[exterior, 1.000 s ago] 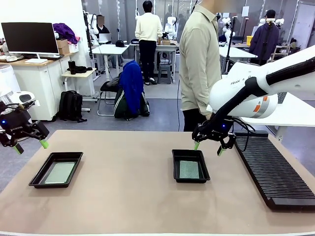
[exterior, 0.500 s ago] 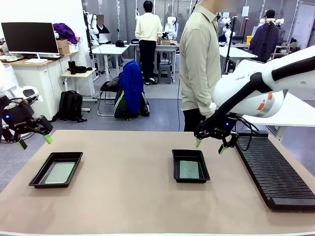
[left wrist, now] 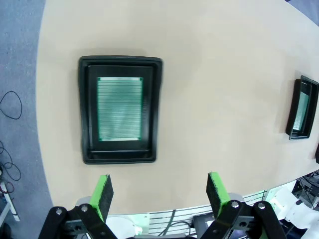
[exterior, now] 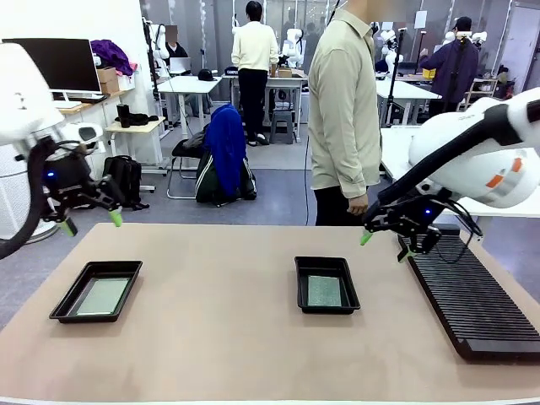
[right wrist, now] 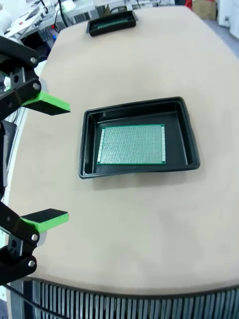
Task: Inspect and transfer BCBs to ESD trays.
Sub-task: Pick up the ESD tray and place it on the left side of the table.
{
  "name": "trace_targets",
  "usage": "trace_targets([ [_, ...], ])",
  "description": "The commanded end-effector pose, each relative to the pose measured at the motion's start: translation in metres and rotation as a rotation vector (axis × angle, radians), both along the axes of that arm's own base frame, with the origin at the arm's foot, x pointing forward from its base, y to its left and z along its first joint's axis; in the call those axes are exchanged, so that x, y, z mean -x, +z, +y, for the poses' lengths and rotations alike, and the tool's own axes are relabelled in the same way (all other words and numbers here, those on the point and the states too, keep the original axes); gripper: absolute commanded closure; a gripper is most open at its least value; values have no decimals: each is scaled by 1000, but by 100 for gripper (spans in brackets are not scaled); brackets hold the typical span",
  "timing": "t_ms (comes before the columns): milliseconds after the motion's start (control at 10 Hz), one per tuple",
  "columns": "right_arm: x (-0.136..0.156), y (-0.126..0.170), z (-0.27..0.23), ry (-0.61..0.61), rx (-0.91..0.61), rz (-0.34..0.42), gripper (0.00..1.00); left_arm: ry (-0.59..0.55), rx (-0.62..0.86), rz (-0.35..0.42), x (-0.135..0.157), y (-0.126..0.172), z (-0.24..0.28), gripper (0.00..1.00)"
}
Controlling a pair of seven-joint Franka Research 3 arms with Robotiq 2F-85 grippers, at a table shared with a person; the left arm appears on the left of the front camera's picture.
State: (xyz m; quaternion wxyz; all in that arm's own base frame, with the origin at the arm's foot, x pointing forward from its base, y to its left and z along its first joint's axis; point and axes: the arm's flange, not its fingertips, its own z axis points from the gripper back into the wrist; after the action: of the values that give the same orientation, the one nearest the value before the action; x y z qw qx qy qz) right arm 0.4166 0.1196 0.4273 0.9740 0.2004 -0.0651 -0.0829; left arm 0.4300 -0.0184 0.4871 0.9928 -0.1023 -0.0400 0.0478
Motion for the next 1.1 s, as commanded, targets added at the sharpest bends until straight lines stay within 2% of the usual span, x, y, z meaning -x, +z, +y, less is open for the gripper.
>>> trace_targets([
  [0, 10, -8, -27, 7, -67, -48, 0, 8, -26, 27, -2, 8, -30, 0],
  [500, 13, -15, -93, 70, -223, -80, 0, -6, -67, 41, -19, 19, -131, 0],
  [1000, 14, -23, -138, 122, -306, -89, 0, 14, -98, 21, -30, 6, -231, 0],
])
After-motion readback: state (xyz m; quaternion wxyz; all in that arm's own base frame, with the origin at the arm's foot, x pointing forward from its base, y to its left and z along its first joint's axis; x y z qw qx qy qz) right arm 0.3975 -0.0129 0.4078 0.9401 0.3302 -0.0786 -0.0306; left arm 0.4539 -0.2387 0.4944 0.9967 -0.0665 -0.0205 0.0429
